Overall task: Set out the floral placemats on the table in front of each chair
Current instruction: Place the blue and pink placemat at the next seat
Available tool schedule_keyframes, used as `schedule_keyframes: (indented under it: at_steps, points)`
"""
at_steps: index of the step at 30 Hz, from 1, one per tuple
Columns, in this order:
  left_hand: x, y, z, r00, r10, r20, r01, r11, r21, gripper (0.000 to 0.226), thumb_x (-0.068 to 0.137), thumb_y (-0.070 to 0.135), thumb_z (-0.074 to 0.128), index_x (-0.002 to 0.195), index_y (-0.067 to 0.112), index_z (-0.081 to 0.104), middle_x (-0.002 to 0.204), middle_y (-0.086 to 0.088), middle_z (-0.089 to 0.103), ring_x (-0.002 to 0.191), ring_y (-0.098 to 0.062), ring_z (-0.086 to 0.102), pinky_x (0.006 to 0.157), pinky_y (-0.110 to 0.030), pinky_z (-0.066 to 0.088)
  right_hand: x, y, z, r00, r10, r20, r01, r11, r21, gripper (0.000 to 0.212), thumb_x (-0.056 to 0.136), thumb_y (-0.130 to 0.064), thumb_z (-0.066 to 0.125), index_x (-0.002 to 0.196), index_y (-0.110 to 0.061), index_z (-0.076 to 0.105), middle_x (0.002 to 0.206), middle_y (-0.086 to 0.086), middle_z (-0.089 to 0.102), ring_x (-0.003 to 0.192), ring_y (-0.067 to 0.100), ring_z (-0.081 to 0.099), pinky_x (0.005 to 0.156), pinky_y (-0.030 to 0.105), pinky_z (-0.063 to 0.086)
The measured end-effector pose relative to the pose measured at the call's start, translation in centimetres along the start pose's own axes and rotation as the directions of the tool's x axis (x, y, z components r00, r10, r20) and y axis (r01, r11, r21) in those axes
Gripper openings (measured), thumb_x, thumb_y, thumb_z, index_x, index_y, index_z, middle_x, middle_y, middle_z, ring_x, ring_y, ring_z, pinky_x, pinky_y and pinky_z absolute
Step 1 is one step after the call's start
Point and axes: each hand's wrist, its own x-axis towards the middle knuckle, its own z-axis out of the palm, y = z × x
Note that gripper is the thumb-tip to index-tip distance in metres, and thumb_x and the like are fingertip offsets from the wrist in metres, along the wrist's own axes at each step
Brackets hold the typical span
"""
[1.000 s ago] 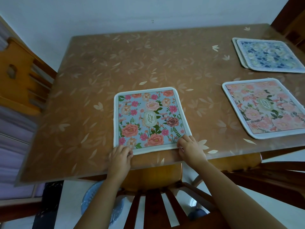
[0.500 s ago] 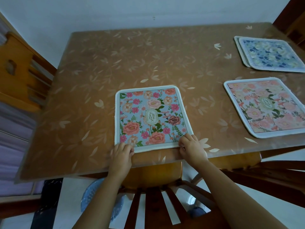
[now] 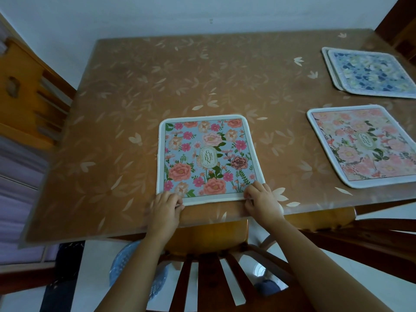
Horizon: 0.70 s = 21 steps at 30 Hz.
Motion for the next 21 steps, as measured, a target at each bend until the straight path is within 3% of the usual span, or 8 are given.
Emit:
schedule_keyframes:
  at_steps: [6,21]
  points:
    - [-0.1,-0.2,-0.2,0.999,-0.032,-0.032,0.029,0.998,-0.063,0.011,0.076,0.011,0.071,0.078,0.012,0.06,0.09,-0.007,0.059,0.094,-0.028,0.052,0.082,-0.043,0.042,-0.3,1.0,0.0,0.996,-0.056,-0.062,0.062,0.993,0.096,0.011,0.083,-0.01,0.06,0.094,-0.008,0.061,0.107,0.011,0.057,0.1,0.027,0.048,0.081,0.042,0.048]
    - [-0.3,-0.1,0.1,0.995,-0.05,-0.082,0.044,0.997,-0.065,0.015,0.071,0.015,0.076,0.074,0.011,0.062,0.084,-0.008,0.06,0.086,-0.029,0.055,0.077,-0.043,0.042,-0.5,1.2,0.5,0.991,-0.062,-0.123,0.071,0.995,0.072,0.009,0.083,-0.016,0.063,0.09,-0.011,0.061,0.104,0.009,0.056,0.097,0.025,0.048,0.076,0.042,0.049]
